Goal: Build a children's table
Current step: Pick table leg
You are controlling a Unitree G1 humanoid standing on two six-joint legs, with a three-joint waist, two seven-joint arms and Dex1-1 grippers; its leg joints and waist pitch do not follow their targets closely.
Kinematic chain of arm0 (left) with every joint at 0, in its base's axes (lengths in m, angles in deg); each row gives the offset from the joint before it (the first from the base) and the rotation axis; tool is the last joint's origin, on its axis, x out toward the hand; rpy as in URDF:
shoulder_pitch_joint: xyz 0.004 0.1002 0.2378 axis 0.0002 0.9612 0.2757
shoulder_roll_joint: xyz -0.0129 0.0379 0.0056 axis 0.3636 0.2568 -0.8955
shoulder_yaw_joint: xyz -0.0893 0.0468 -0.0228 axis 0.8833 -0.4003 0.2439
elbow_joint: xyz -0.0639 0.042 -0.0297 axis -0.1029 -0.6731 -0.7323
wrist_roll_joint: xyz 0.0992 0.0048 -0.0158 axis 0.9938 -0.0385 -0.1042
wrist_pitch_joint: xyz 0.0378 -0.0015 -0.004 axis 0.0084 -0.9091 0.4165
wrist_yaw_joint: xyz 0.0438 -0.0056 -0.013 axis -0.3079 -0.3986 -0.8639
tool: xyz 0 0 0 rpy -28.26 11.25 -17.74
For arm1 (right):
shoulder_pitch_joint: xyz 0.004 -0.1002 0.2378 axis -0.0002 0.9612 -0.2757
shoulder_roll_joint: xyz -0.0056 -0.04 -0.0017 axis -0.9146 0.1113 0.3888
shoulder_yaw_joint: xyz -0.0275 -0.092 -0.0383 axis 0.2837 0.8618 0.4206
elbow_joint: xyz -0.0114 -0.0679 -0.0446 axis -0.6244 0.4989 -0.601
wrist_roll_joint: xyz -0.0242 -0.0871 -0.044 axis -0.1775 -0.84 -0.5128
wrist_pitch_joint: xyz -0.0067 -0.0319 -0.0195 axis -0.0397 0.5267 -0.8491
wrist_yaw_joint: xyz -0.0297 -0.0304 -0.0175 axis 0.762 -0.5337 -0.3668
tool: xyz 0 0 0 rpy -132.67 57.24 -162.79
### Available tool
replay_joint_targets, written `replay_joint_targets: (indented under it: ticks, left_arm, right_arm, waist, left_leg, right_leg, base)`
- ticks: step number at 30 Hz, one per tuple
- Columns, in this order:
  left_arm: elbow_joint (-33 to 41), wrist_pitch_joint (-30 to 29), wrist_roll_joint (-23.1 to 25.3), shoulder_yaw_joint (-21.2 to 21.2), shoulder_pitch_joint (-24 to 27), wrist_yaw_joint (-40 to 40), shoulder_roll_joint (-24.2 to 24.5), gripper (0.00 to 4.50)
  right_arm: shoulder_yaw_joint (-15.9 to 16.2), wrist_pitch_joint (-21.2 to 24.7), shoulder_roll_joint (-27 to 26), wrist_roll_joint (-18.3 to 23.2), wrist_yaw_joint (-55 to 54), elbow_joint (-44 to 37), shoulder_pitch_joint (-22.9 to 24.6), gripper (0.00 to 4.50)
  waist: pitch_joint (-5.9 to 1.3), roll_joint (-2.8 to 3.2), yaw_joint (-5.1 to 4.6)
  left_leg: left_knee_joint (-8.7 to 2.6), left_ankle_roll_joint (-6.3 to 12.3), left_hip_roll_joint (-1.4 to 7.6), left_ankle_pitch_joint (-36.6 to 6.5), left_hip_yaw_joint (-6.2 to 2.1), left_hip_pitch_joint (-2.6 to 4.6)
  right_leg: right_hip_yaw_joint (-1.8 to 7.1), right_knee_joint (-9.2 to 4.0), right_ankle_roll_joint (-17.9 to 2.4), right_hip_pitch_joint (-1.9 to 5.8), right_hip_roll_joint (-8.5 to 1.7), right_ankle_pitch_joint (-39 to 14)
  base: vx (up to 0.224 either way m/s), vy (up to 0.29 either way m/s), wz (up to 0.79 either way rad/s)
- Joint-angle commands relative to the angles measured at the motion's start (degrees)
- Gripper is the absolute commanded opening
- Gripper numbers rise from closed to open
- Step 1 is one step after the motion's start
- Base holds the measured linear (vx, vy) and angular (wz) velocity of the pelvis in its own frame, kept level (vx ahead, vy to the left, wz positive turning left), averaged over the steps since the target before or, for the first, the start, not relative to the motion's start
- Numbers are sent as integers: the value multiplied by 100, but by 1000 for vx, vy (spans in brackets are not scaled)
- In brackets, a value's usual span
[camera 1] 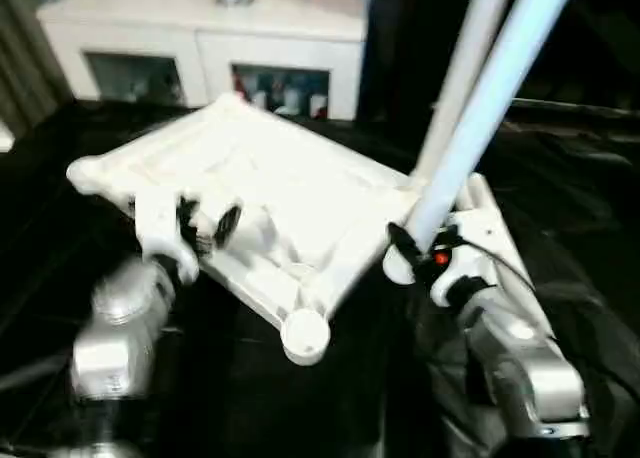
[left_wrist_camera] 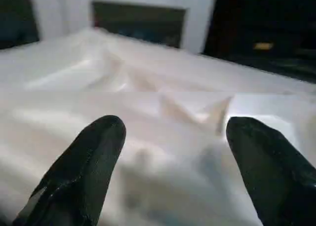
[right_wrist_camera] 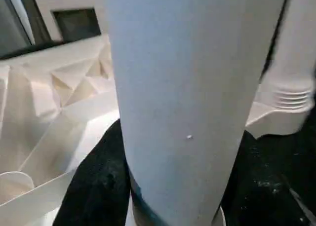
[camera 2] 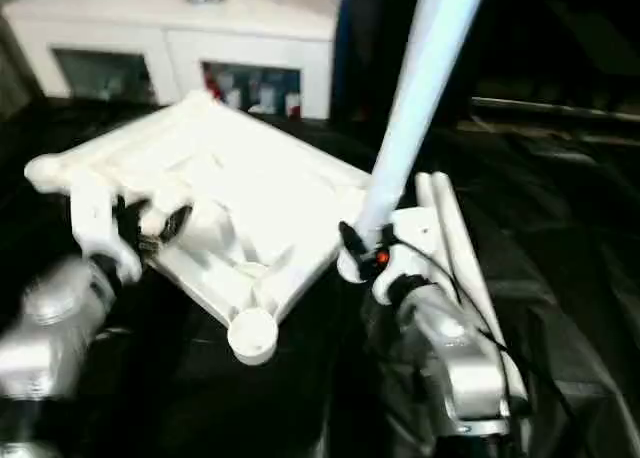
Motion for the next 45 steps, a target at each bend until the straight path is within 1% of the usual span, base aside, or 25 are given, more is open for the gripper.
replay_joint_targets:
  ticks: [1,2,3,5,6,7,8,9,10,11,12,13,14,15,16,17,18,19,20,22,23,26,35,41,45]
  left_arm:
    - [275,6,49,32,-91,-109,23,385]
    - [422,60,17,-39,-36,-97,14,385]
    - [514,29,28,-118,-52,-99,41,385]
    - [573,-27,68,-213,-141,-87,58,385]
    - [577,-42,75,-222,-154,-89,55,385]
    - [580,-56,81,-231,-165,-91,51,385]
    - [587,-44,114,-251,-164,-97,40,385]
    - [613,-17,336,-396,-157,-156,11,385]
    - [613,-17,336,-396,-157,-156,11,385]
    - [650,-27,452,-477,-139,-215,8,385]
    - [694,-65,514,-554,-124,-271,-30,385]
    - [721,-106,538,-596,-117,-313,-56,385]
    - [752,-118,559,-631,-112,-365,-84,385]
    - [770,-203,552,-608,-111,-498,-156,385]
    - [771,-217,550,-602,-112,-520,-167,385]
    - [769,-284,587,-605,-116,-624,-193,385]
    - [761,-315,642,-634,-120,-669,-185,385]
    - [739,-262,753,-673,-129,-728,-152,385]
    - [720,-232,853,-703,-141,-803,-101,385]
    - [715,-260,860,-685,-149,-848,-92,385]
    - [691,-270,856,-680,-175,-821,-58,385]
    - [555,-70,963,-805,-287,-452,193,385]
    - [-924,1233,1016,-2269,-1549,4049,2074,428]
    - [-2088,2048,1658,-3079,-2390,5304,2338,440]
    - [-2547,2530,1979,-3403,-2678,5590,2378,440]
  right_arm:
    - [23,-11,18,-53,-57,-35,12,192]
    - [33,38,-8,-27,-71,-14,12,192]
    - [9,113,-34,13,-91,19,-12,192]
    - [-39,166,-56,16,-153,31,-73,192]
    - [-41,164,-56,4,-167,23,-80,192]
    - [-44,161,-55,-7,-180,16,-87,192]
    - [-51,169,-59,0,-186,-1,-85,192]
    - [-59,183,-42,-5,-190,-82,-61,192]
    - [-59,183,-42,-5,-190,-82,-61,192]
    - [-50,183,-30,-20,-190,-116,-43,192]
    - [-47,182,1,-41,-179,-136,-17,192]
    - [-41,182,26,-62,-174,-141,-1,192]
    - [-50,183,45,-67,-169,-133,8,192]
    - [-65,184,78,-61,-142,-114,-5,192]
    - [-67,184,82,-60,-138,-110,-9,192]
    - [-69,177,117,-62,-101,-78,-40,192]
    - [-64,167,146,-69,-70,-52,-66,192]
    - [-52,157,192,-71,-8,-3,-121,192]
    - [-16,123,293,-87,121,85,-232,192]
    - [-9,114,319,-80,163,107,-266,192]
    - [12,102,361,-81,223,129,-305,192]
    - [56,80,444,-73,381,194,-404,192]
    - [112,-190,1293,286,1902,431,-677,192]
    - [203,-268,1683,357,2530,442,-645,192]
    - [248,-303,1832,348,2738,436,-595,192]
  waist:
    - [-370,56,20]
    - [-365,31,50]
    - [-396,97,42]
    - [-348,-70,191]
    - [-345,-118,239]
    - [-331,-224,381]
    - [-315,-258,456]
    - [-277,-261,469]
    - [-258,32,195]
    - [-415,229,-28]
    - [-379,288,-74]
    - [-342,373,-171]
    - [-387,372,-239]
    - [-389,399,-217]
    - [-416,358,-220]
    - [-456,284,-196]
    - [-452,236,-184]
    - [-478,43,-161]
    - [-443,-135,-25]
    - [-351,-128,159]
    - [-245,-85,126]
    - [-182,-38,26]
    - [-193,36,84]
    - [-203,70,115]
    - [-283,72,118]
  left_leg:
    - [-453,136,-5,-369,137,64]
    - [-454,193,-18,-366,154,62]
    - [-301,-94,15,-546,426,303]
    - [-181,-177,-146,-1431,606,216]
    - [-85,-28,-185,-1573,586,192]
    - [275,306,-273,-1691,413,54]
    - [481,447,-281,-1634,260,-56]
    - [450,706,-147,-1137,-211,-363]
    - [-286,698,-74,-284,-214,-129]
    - [-378,766,-3,566,-348,372]
    - [-398,591,48,880,-390,343]
    - [-526,-65,332,1075,-577,327]
    - [-616,-116,757,1512,-772,436]
    - [-642,32,879,1746,-819,428]
    - [-568,766,957,1982,-827,439]
    - [-454,1754,855,2201,-781,483]
    - [-425,2143,728,2156,-729,435]
    - [-155,2462,302,1859,-463,197]
    - [30,1998,-260,1119,-47,-223]
    - [-78,1258,-167,204,-9,-133]
    - [-289,663,-47,-664,-20,-51]
    - [-516,231,114,-1895,-64,86]
    - [-637,-15,174,-2236,-21,187]
    - [-633,21,185,-1954,22,180]
    - [-562,256,180,-1080,81,142]
  right_leg:
    - [62,-321,-1160,285,-45,292]
    - [73,-323,-1157,312,-71,347]
    - [300,-434,-1028,64,59,38]
    - [748,-547,-756,125,75,-1149]
    - [940,-631,-697,167,6,-1482]
    - [1534,-842,-602,357,-320,-2223]
    - [1837,-931,-555,440,-527,-2546]
    - [1788,-832,-760,600,-771,-2137]
    - [1051,-586,-916,283,69,-775]
    - [368,17,-760,-98,515,-124]
    - [265,58,-759,-91,412,-16]
    - [74,96,-729,27,288,-2]
    - [-60,238,-591,-66,182,-337]
    - [-120,327,-524,-119,141,-520]
    - [-128,386,-381,-134,25,-777]
    - [-47,299,-529,-126,-103,-656]
    - [-1,215,-698,-67,-144,-506]
    - [161,-136,-1135,152,-353,223]
    - [224,-340,-1299,466,-556,926]
    - [248,-500,-982,407,-665,78]
    - [126,-620,-706,383,-496,-2103]
    - [33,-651,-577,245,-307,-3243]
    - [73,-554,-956,226,-383,-2113]
    - [91,-555,-1121,303,-466,-1982]
    - [76,-418,-1448,392,-431,-580]
  base:
    - [53,1,0]
    - [53,1,0]
    - [0,0,0]
    - [26,39,-31]
    - [-5,67,-49]
    - [-15,112,-47]
    - [-15,112,-47]
    - [-9,196,-40]
    - [4,230,-18]
    - [4,230,-18]
    - [-1,197,0]
    - [-22,167,2]
    - [-22,167,2]
    - [-35,85,3]
    - [0,0,0]
    - [0,0,0]
    - [-68,-33,-2]
    - [-104,-73,-10]
    - [-104,-73,-10]
    - [-121,-105,-5]
    - [-122,-103,-5]
    - [-101,-43,-8]
    - [-34,-2,-1]
    - [0,0,0]
    - [15,-3,0]
